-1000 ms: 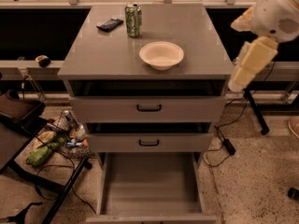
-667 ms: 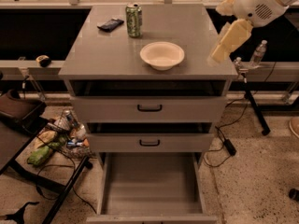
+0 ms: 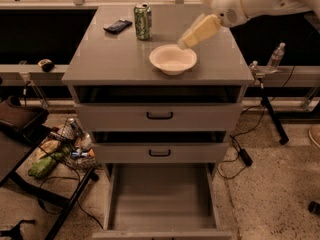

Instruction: Place green can into bottom drawer

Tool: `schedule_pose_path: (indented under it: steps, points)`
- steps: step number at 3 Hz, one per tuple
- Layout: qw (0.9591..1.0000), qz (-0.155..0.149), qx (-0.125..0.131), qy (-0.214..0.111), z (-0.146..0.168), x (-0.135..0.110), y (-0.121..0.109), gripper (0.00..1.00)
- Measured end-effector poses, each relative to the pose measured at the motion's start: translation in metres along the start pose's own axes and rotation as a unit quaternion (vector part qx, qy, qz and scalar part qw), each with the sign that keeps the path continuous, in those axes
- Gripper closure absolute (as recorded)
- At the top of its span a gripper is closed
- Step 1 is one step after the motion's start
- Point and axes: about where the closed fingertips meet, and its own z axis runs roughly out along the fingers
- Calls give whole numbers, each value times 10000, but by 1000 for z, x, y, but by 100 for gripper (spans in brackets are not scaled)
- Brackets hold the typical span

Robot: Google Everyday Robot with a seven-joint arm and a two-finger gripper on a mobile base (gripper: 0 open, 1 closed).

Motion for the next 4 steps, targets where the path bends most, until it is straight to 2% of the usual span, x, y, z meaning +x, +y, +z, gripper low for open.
schedule_pose_path:
  steps: [1, 2, 3, 4]
  points:
    - [9976, -73, 419, -541, 51, -26, -25, 0]
    - [9946, -19, 886, -542, 95, -45, -47, 0]
    - [9932, 163, 990, -591, 103, -51, -52, 0]
    - [9933, 157, 986, -590, 103, -50, -52, 0]
